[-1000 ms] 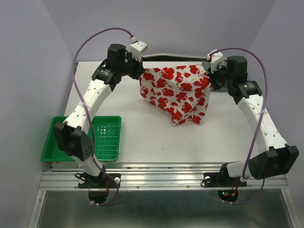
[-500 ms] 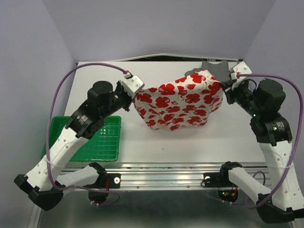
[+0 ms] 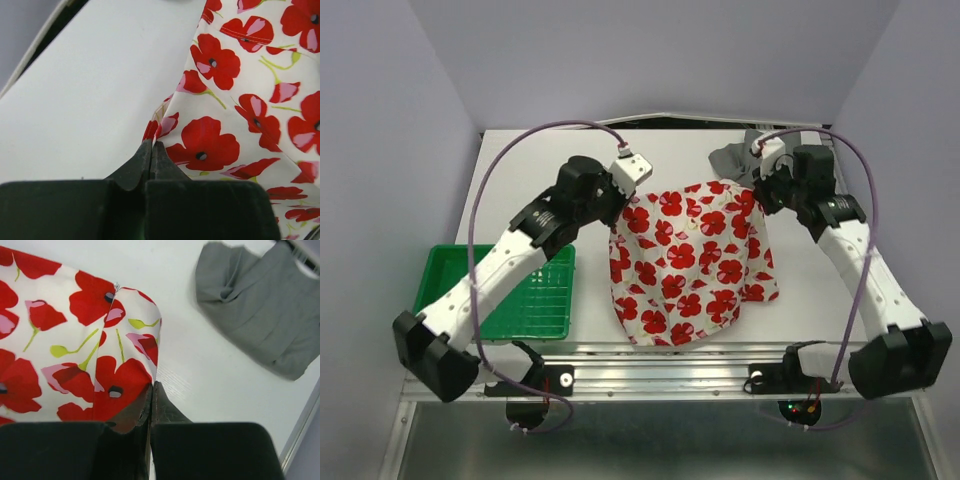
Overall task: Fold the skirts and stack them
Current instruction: Flatten the skirt out
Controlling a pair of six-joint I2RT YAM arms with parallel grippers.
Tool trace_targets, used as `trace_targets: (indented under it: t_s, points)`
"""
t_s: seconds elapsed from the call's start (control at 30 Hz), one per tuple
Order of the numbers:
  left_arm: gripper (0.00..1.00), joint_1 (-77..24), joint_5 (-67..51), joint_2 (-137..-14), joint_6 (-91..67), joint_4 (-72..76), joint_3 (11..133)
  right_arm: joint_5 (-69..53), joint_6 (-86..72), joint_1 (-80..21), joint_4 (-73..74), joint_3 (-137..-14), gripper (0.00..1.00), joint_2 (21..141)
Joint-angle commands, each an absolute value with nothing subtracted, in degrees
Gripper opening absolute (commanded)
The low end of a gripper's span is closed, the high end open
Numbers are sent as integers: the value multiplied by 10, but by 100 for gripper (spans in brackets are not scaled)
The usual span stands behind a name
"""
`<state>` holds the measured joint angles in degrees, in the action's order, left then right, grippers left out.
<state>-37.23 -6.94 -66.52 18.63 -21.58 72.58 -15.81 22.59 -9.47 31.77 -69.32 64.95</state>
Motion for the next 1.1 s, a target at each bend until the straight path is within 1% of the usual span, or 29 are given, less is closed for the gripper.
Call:
trace_targets:
  t_s: [0.0, 0.1, 0.13, 0.23, 0.27, 0.33, 0.43, 0.47, 0.5, 0.53, 0.57, 0.6, 0.63, 0.67, 0.7, 0.73, 0.77, 0.8, 0.83, 0.87, 0.9, 0.93, 0.97, 1.0, 1.07]
  points:
    - [0, -345, -63, -737, 164, -160, 735, -113, 207, -94, 226, -707, 1, 722]
    - [0, -286, -76, -807, 170, -140, 806, -99, 202, -94, 193, -774, 1, 782]
    - [0, -277, -81, -841, 173, -137, 854, -95, 202, -94, 185, -788, 1, 808]
    - [0, -258, -79, -891, 188, -143, 932, -90, 203, -94, 154, -832, 1, 845]
    - [0, -252, -83, -915, 193, -148, 980, -91, 204, -94, 151, -863, 1, 855]
    - [0, -252, -80, -932, 213, -150, 1026, -85, 207, -94, 135, -886, 1, 877]
    - [0, -252, -76, -921, 238, -138, 1036, -74, 221, -94, 89, -899, 1, 875]
    - [0, -252, -82, -910, 248, -135, 1025, -76, 231, -94, 77, -893, 1, 868]
    - [0, -253, -90, -895, 257, -128, 1003, -103, 260, -94, 53, -862, 1, 840]
    - [0, -255, -102, -858, 283, -111, 977, -122, 279, -94, 36, -834, 1, 822]
    - [0, -260, -103, -836, 298, -102, 905, -141, 300, -94, 13, -805, 2, 802]
    - [0, -278, -103, -815, 315, -92, 861, -186, 361, -94, 8, -737, 14, 761]
    - [0, -291, -98, -770, 356, -73, 818, -209, 395, -94, 7, -703, 16, 739]
    - [0, -307, -91, -743, 374, -62, 720, -224, 421, -94, 4, -665, 16, 717]
    - [0, -349, -77, -696, 394, -39, 667, -232, 480, -94, -16, -584, 22, 669]
    - [0, -376, -77, -695, 416, -29, 620, -232, 518, -94, -20, -545, 31, 669]
    - [0, -407, -50, -650, 450, -20, 528, -233, 546, -94, -17, -508, 45, 619]
    - [15, -440, -35, -630, 460, -12, 486, -221, 591, -94, -18, -471, 54, 594]
    - [31, -507, -9, -594, 465, -9, 452, -214, 615, -94, -17, -408, 73, 542]
    - [49, -541, 1, -578, 469, -10, 399, -207, 638, -94, -16, -377, 88, 515]
    - [73, -574, 29, -564, 464, -11, 378, -194, 662, -94, -18, -353, 100, 491]
    - [78, -619, 41, -540, 456, -12, 365, -189, 667, -94, -16, -332, 100, 470]
    - [80, -624, 30, -534, 449, -20, 362, -182, 669, -94, -11, -312, 100, 441]
    - [84, -622, 20, -533, 436, -33, 372, -179, 666, -94, -4, -312, 100, 433]
    - [84, -621, 24, -547, 396, -66, 411, -175, 635, -94, 24, -340, 100, 439]
